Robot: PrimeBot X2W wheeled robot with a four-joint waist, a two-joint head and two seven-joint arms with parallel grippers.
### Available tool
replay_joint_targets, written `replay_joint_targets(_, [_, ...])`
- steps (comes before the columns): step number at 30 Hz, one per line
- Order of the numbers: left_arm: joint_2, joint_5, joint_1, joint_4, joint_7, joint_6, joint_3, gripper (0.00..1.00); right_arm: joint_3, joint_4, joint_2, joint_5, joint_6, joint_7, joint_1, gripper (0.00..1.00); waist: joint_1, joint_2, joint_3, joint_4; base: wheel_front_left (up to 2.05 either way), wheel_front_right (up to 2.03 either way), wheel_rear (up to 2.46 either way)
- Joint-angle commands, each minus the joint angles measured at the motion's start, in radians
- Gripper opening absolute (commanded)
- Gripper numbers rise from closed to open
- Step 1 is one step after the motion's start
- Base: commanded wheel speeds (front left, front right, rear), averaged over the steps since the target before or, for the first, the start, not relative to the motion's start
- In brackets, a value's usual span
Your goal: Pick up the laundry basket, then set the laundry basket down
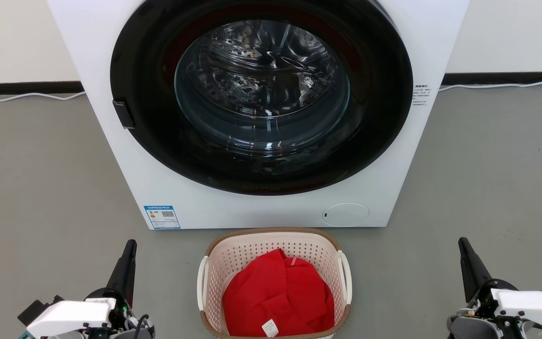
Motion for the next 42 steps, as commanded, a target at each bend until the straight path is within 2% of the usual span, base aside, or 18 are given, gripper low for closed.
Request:
replay_joint_targets(1, [0.01,-0.003,-0.054,-0.022,0.005,-0.007,0.032,0.0,0.016,-0.025,-0.008,0.005,0.007,0.011,-0.056,0.0,0.0,-0.0001,0.0,0.0,0.0,0.0,0.0])
replay_joint_targets(42, [0.007,0.0,-0.054,-0.022,0.008,-0.007,0.035,0.0,0.005,-0.024,0.0,-0.004,0.007,0.02,-0.057,0.0,0.0,-0.0001,0.0,0.0,0.0,0.0,0.0])
